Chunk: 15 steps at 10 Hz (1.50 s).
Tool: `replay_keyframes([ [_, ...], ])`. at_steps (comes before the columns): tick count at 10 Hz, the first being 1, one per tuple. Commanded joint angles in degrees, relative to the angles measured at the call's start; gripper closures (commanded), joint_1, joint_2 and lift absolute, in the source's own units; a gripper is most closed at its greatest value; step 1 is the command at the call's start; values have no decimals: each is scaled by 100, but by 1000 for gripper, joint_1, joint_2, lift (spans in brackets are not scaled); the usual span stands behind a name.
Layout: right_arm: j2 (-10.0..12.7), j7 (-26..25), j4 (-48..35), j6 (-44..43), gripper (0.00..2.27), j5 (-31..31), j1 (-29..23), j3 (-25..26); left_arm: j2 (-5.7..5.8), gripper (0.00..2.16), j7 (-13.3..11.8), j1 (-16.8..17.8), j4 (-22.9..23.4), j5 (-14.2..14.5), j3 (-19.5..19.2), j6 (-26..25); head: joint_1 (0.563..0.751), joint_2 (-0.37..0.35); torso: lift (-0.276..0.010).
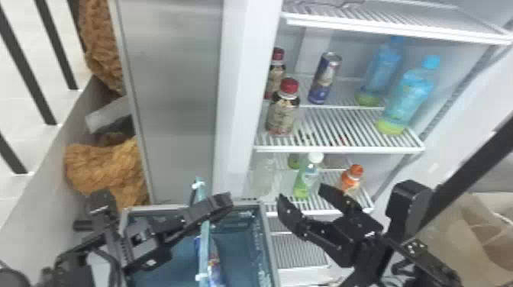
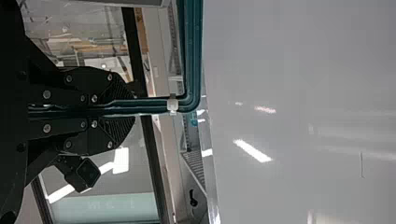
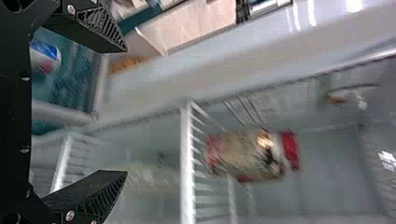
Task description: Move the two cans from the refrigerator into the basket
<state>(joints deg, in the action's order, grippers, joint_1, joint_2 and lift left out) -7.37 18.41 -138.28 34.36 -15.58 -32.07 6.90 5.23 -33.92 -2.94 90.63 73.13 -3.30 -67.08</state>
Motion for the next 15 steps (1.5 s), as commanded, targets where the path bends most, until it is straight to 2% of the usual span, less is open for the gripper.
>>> replay_keyframes([
  [1,113,-5,-44,-244,113,61,-55,235,-13,1191,0,13,0,0,-2,29,695,-242,-31],
  [4,298,-92,-30,-792,113,61,-111,669,-13,1191,0,69,0,11,-2,43,695,-286,-31],
  [6,324,-233,-44,-820,105,49,29,864,-5,1191,0,111,0,23,10,85,695,-329,-31],
  [11,368,-444,757,-1284,105,-19,817,886,4,1191,0,111,0,23,21,85,695,-350,-31],
  [15,324,-462,1587,-1313,104,175,1759,886,13,1191,0,97,0,46,33,85,695,-350,-31],
])
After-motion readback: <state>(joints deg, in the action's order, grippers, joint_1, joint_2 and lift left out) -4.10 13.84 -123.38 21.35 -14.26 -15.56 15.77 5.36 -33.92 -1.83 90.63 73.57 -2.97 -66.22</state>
